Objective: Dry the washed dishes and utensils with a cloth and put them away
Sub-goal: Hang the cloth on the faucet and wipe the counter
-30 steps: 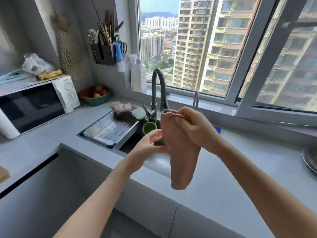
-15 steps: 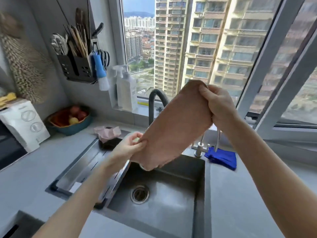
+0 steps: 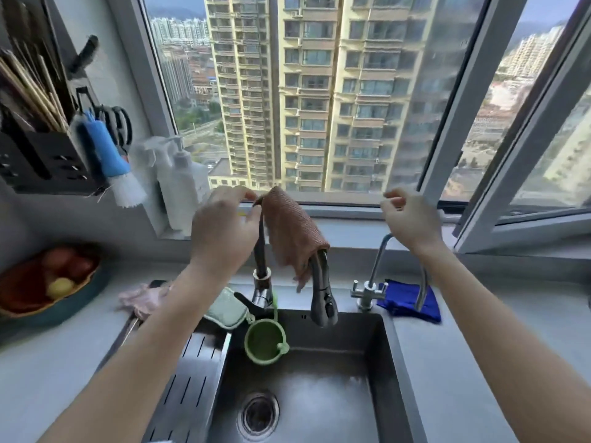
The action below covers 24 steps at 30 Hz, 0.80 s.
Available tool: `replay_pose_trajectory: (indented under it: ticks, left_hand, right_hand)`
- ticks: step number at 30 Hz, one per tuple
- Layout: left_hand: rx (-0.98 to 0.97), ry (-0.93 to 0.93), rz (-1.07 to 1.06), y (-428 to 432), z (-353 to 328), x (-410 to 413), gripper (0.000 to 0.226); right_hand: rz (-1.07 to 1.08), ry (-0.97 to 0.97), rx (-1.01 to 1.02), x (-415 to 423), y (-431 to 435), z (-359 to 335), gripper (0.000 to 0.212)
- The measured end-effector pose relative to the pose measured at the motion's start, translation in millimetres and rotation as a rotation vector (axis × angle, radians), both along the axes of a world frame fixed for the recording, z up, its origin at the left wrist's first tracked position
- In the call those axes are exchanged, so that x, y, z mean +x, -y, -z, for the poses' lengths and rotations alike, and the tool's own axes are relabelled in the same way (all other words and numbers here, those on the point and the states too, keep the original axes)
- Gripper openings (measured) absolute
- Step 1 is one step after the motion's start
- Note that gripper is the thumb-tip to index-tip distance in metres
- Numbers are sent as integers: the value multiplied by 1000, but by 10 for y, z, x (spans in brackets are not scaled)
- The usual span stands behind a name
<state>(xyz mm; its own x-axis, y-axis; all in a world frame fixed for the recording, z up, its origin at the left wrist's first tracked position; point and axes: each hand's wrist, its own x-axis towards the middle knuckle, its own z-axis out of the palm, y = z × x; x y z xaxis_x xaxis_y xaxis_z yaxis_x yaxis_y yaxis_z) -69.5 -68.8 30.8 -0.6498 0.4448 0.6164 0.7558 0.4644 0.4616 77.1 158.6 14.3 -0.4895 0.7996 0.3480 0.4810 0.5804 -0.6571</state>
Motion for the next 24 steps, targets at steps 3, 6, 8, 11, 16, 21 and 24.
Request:
replay_pose_trajectory:
  ticks: [3,6,8,11,16,21,24]
  left_hand:
    - [76,-171,258,-111,-75,384,9]
    - [66,-317,466,-386,-53,762,8]
    - [42,-399,606,-607,75,1041,6]
    - [-21,-393,734,-917,444,1368,7]
    - [-111,-64,676,-1287,1250,1705,16]
    - [-191,336,414,-1450,1915,1884,10]
    - [-240,527,252,-1516,2226,1939,16]
  right_hand:
    - [75,-135,-42,547,-21,244,17]
    - [188,-109,-121,1064,-146,680,13]
    - [271,-27,-150,1369,-259,1008,12]
    - [302,175,-177,1717,-445,1530,19]
    - [23,547,136,1994,-788,2200,28]
    - [-267,760,227,1647,-1345,2531,63]
    - [-359,945,197,1249,-1625,2678,79]
